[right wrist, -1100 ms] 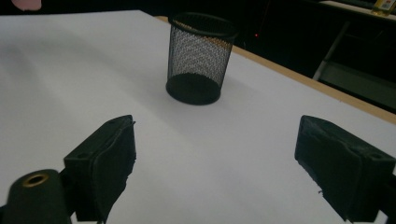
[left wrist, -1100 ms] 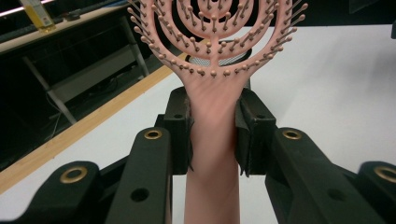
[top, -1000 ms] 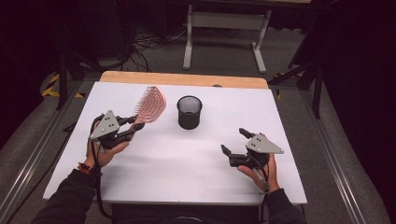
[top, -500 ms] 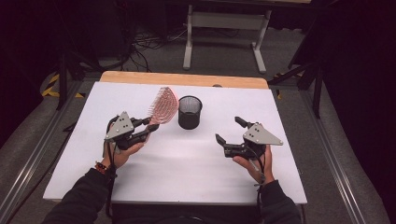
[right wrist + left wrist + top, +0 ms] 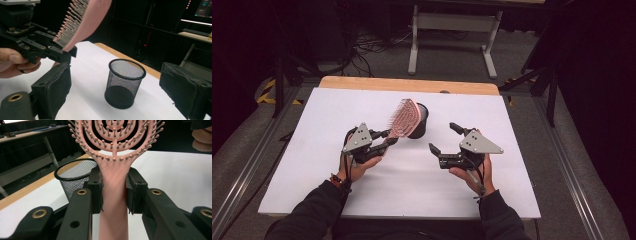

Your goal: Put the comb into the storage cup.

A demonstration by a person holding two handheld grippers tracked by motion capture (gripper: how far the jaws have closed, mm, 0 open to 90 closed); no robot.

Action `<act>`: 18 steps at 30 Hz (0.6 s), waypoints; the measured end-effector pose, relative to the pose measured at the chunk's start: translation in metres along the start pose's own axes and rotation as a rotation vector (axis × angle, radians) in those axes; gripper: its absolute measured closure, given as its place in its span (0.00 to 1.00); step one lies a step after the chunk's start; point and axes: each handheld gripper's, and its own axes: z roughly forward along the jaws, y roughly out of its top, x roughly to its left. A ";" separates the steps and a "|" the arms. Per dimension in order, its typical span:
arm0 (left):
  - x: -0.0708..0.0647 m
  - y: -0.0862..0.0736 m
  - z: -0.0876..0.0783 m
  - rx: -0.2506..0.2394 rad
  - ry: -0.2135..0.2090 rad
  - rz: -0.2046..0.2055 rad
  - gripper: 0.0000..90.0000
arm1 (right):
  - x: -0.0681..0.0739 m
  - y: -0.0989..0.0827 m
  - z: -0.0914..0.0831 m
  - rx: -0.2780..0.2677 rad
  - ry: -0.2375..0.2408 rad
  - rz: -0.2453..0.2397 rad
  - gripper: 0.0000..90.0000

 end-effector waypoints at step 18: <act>-0.018 -0.003 0.021 -0.007 -0.026 0.007 0.78 | 0.005 0.000 -0.003 0.004 0.021 -0.003 0.11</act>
